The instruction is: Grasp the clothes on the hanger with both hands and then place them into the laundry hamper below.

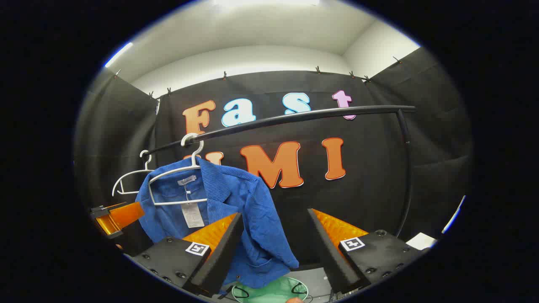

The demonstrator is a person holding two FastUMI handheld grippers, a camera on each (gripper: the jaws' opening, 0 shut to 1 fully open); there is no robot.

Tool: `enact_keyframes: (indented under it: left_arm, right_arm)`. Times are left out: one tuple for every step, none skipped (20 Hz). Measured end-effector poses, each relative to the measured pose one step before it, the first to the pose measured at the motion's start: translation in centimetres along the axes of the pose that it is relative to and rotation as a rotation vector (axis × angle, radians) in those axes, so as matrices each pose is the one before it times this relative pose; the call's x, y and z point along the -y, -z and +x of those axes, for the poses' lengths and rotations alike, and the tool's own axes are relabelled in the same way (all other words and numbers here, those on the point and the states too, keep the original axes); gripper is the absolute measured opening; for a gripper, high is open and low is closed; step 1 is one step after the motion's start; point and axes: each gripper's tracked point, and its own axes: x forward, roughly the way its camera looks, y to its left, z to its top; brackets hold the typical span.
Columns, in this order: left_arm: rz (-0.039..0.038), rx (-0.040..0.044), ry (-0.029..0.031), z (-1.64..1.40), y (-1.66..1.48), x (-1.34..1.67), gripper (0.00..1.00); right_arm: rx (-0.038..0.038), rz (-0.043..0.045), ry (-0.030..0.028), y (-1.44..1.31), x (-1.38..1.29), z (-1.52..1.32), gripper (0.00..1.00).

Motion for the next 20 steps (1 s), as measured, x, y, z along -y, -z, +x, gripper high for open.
enact_keyframes:
  left_arm:
    - [0.00645, -0.00011, -0.0032, -0.169, -0.095, -0.116, 0.94]
    - [0.00437, -0.00237, -0.00396, -0.113, 0.09, -0.214, 0.94]
    - [0.00293, -0.00493, -0.00493, -0.074, 0.118, -0.188, 0.94]
    - [0.00295, -0.00596, -0.00748, -0.041, 0.198, -0.211, 0.94]
    - [0.00334, -0.00431, -0.00797, -0.046, 0.102, -0.232, 0.94]
    - [0.00358, -0.00198, -0.00721, -0.02, 0.065, -0.197, 0.94]
    - [0.00311, 0.00004, -0.00618, 0.098, 0.068, -0.21, 0.94]
    - [0.00156, 0.00128, -0.0071, 0.011, 0.007, -0.157, 0.94]
    - [-0.00125, -0.00079, -0.00868, 0.14, 0.081, -0.167, 0.94]
    - [-0.00373, -0.00164, -0.00696, 0.086, 0.129, -0.01, 0.94]
    - [-0.00093, -0.00929, -0.00235, 0.193, 0.24, 0.037, 0.94]
    - [0.00489, -0.00766, 0.00351, 0.06, 0.168, 0.128, 0.94]
    - [0.00634, 0.00359, 0.00016, -0.107, -0.168, 0.095, 0.94]
    - [0.00617, -0.00004, 0.00138, -0.057, -0.079, 0.002, 0.94]
    - [0.0056, -0.001, 0.00306, -0.08, -0.062, 0.077, 0.94]
    - [0.00544, 0.00029, 0.00246, 0.1, -0.077, -0.014, 0.94]
    - [0.00457, 0.00354, -0.00319, 0.067, -0.134, -0.055, 0.94]
    - [0.00077, 0.00425, -0.00866, 0.034, -0.061, -0.142, 0.94]
    - [-0.00356, -0.00031, -0.00536, 0.152, 0.055, -0.127, 0.98]
    - [-0.00489, -0.00306, -0.00446, 0.191, 0.252, -0.139, 0.94]
  right_arm:
    - [0.00597, -0.00397, -0.00664, -0.21, -0.203, -0.147, 0.88]
    - [0.00408, 0.00044, -0.01051, -0.144, -0.288, -0.064, 0.88]
    - [0.00261, 0.00292, -0.00937, -0.066, -0.27, 0.109, 0.88]
    - [-0.00057, 0.00282, -0.00538, 0.117, -0.18, 0.092, 0.98]
    - [-0.00319, 0.00111, -0.00343, 0.123, -0.118, 0.122, 0.97]
    - [-0.00507, 0.0002, -0.00444, 0.191, -0.147, 0.035, 1.0]
    - [-0.006, 0.00172, -0.00522, 0.192, -0.207, 0.196, 1.0]
    - [-0.0057, 0.00217, -0.00609, 0.208, -0.191, 0.148, 0.97]
    - [-0.00633, 0.00145, -0.00781, 0.144, -0.129, 0.204, 0.98]
    - [-0.00743, 0.00113, -0.01134, 0.213, -0.091, 0.118, 0.97]
    - [-0.00439, 0.00221, -0.01019, 0.148, -0.006, 0.276, 0.97]
    - [-0.00018, 0.00377, -0.00038, 0.066, 0.257, 0.413, 0.98]
    - [-0.00989, 0.0036, 0.00259, 0.272, 0.273, 0.327, 0.97]
    - [-0.00991, 0.00438, -0.00317, 0.234, -0.028, 0.293, 0.97]
    - [0.00058, 0.00371, -0.00377, -0.009, -0.099, 0.153, 0.97]
    - [0.00773, -0.0001, -0.00354, -0.001, -0.16, 0.086, 0.98]
    - [0.0066, -0.00312, -0.00434, 0.054, -0.231, 0.003, 0.98]
    - [0.00055, -0.00514, -0.00929, 0.126, -0.239, 0.032, 0.98]
    - [-0.00483, -0.00347, -0.00937, 0.187, -0.314, 0.191, 0.97]
    - [-0.00622, 0.00044, -0.00946, 0.162, -0.198, 0.227, 0.97]
